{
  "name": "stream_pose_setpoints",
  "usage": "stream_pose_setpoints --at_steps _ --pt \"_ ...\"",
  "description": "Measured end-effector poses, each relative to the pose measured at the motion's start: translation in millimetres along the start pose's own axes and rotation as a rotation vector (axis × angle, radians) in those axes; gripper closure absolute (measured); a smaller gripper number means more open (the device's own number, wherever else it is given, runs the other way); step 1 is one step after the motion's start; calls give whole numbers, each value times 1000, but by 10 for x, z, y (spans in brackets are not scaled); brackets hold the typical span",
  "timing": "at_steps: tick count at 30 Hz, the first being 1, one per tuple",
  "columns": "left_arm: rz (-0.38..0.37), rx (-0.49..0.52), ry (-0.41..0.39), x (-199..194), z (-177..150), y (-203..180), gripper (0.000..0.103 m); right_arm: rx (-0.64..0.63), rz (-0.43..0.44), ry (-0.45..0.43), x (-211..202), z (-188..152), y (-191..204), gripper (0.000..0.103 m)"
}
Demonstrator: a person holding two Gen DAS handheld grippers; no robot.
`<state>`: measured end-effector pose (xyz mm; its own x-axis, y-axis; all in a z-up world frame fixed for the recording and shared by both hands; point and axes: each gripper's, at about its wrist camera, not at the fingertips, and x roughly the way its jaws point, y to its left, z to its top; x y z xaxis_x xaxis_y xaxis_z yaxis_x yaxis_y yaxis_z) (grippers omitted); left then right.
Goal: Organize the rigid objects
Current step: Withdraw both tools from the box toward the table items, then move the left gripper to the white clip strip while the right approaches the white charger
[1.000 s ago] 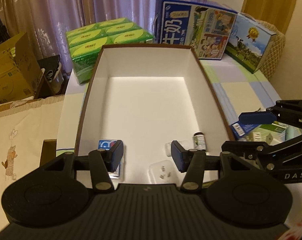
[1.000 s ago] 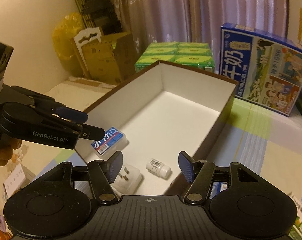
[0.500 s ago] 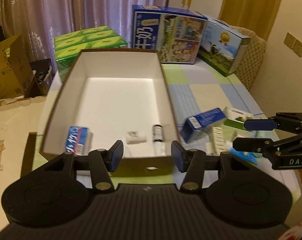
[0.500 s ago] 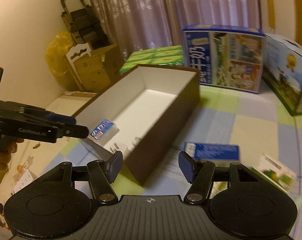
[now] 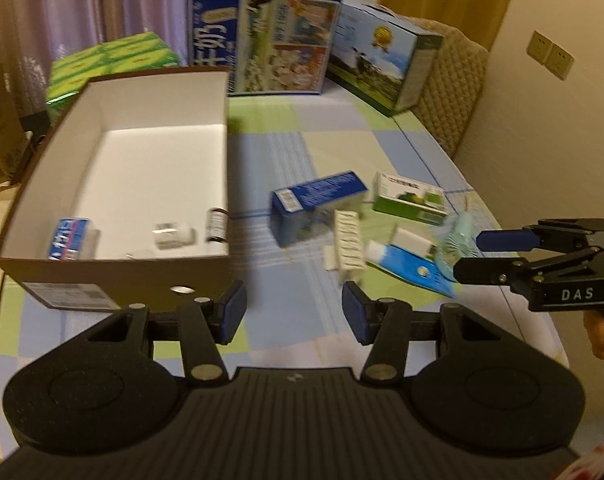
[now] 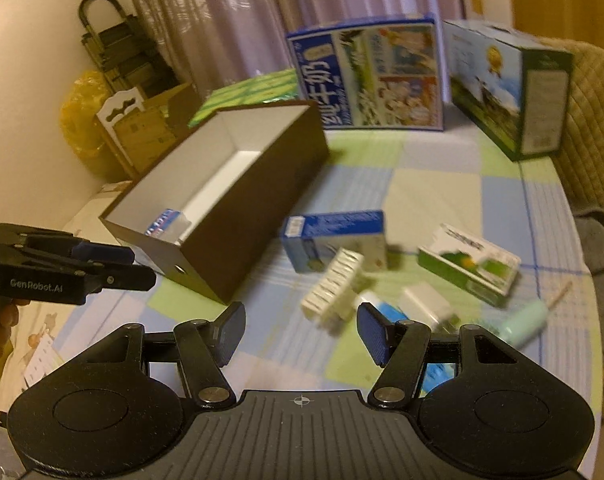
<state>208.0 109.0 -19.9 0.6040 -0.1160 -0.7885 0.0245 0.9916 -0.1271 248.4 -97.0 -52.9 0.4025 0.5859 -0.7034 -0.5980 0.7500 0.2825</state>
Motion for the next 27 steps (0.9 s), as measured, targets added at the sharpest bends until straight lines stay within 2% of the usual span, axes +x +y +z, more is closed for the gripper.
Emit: stream_pose_setpoints --at_steps 13,27 --pt "-34 34 57 409 -83 -545 55 74 -62 9 -218 -154 -519 44" --pt "-12 71 100 887 12 -719 55 114 -115 27 -181 -197 -907 44"
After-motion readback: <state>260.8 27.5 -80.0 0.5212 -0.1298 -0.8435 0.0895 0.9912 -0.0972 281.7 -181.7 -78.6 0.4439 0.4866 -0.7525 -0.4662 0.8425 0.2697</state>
